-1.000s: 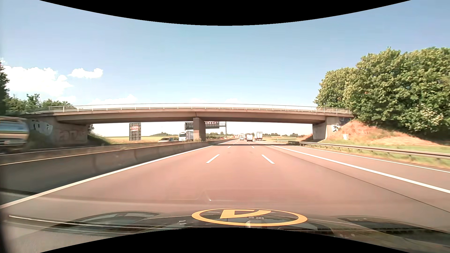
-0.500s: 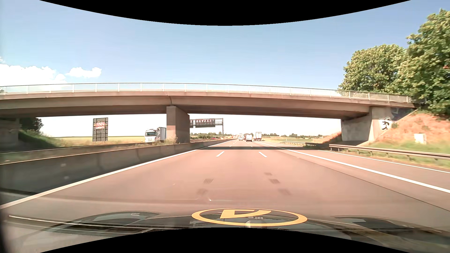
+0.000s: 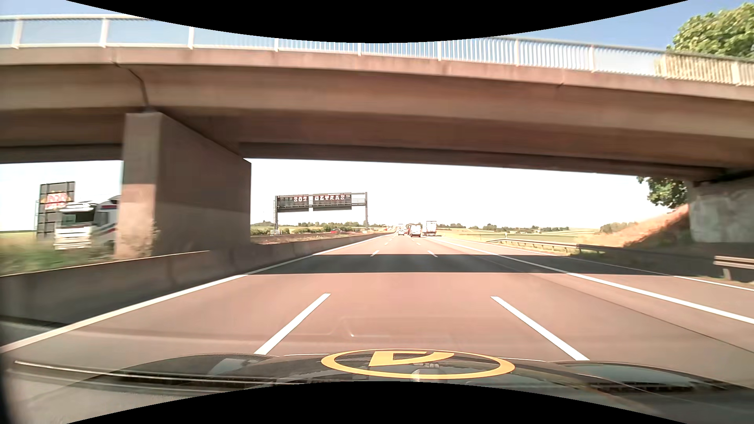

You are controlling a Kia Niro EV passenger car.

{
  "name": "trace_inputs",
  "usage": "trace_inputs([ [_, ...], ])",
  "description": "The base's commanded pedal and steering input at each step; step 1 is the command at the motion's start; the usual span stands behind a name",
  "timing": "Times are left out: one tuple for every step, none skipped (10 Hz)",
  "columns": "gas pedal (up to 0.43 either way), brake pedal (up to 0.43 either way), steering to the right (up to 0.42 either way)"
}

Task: Follow the waypoints while adhering to traffic rules and regulations

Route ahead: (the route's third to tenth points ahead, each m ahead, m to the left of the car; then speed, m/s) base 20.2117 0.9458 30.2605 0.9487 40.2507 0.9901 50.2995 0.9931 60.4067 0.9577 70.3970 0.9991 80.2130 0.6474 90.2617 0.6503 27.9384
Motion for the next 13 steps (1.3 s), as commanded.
trace_inputs([
  [0.339, 0.0, 0.002],
  [0.339, 0.0, 0.002],
  [0.339, 0.0, 0.002],
  [0.339, 0.0, 0.002],
  [0.339, 0.0, 0.002],
  [0.339, 0.0, 0.002],
  [0.339, 0.0, 0.002],
  [0.339, 0.0, 0.001],
  [0.339, 0.0, 0.001],
  [0.331, 0.0, 0.001],
  [0.299, 0.0, 0.001],
  [0.287, 0.0, 0.0],
  [0.287, 0.0, 0.0],
])
